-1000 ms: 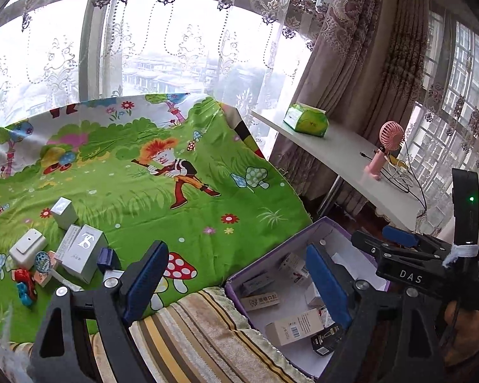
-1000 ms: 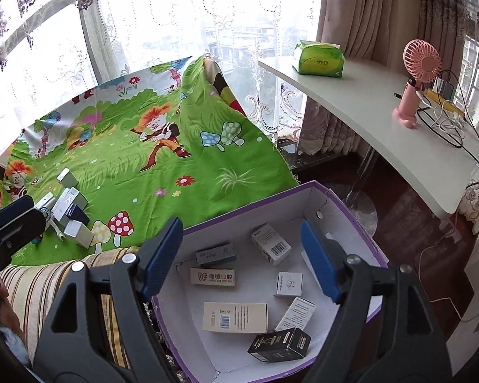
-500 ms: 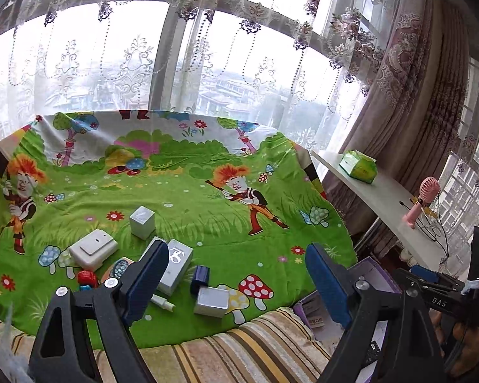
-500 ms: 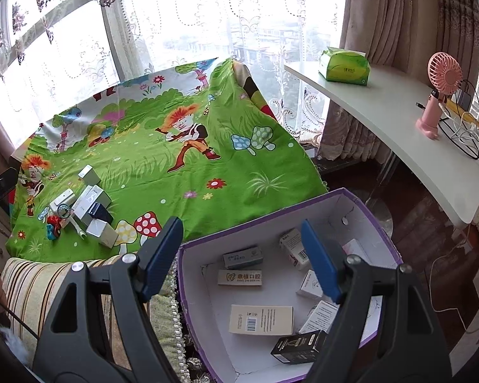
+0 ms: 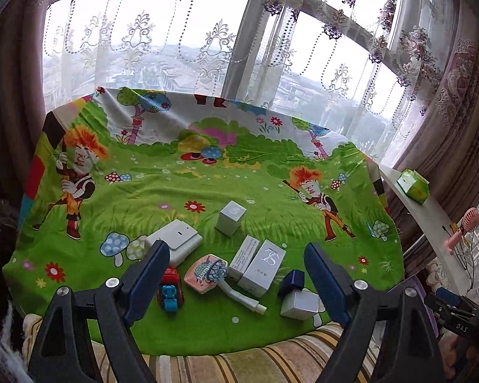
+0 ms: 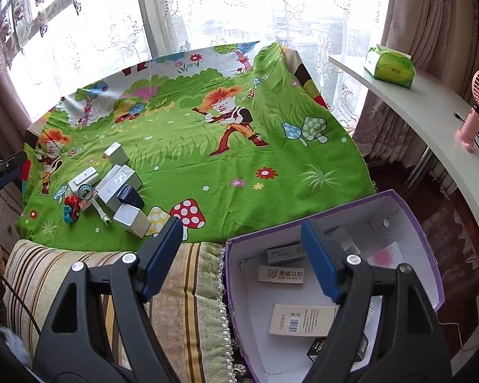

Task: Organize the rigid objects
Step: 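Move both open tools back toward the remaining items on the bedspread, then grasp the red-and-blue toy car with the left tool while the right tool grasps the silver box, then carry the toy car and silver box over to the purple box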

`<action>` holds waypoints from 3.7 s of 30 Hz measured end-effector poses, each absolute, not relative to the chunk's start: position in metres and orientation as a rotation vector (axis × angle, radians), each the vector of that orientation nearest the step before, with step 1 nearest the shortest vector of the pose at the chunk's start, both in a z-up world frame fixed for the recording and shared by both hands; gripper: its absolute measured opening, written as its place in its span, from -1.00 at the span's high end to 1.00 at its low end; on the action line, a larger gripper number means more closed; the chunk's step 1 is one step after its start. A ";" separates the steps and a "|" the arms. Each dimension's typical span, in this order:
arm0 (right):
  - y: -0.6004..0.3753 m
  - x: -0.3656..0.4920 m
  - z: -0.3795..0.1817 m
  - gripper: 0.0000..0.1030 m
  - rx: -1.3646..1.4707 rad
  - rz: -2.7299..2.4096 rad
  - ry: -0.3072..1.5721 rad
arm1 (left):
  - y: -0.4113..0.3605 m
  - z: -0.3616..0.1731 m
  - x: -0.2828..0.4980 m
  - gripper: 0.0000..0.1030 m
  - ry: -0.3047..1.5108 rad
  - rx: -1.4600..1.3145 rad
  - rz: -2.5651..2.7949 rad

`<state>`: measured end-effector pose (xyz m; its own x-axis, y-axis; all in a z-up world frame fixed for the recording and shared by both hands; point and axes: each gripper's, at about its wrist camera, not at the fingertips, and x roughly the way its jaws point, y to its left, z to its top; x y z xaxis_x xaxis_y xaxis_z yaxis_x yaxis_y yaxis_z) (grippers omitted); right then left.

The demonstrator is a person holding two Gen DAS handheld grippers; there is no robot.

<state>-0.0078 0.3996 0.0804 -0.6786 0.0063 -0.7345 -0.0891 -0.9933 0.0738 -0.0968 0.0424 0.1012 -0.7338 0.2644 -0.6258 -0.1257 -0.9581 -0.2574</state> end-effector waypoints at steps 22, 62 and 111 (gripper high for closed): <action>0.304 -0.062 0.044 -0.53 -1.452 2.883 0.066 | 0.002 0.000 -0.144 -0.01 -0.280 -1.573 2.638; 0.241 -0.108 -0.009 -0.53 -1.656 2.799 -0.065 | 0.017 -0.018 -0.135 0.68 -0.109 -1.572 2.593; 0.354 -0.057 0.028 -0.01 -1.448 2.754 0.186 | 0.118 0.056 -0.086 0.68 0.068 -1.238 2.540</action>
<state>-0.0569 0.3544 0.0283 -0.5679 -0.0337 -0.8224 -0.0772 -0.9926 0.0940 -0.0862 0.1185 0.0556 -0.5765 0.2577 -0.7754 -0.2990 -0.9497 -0.0934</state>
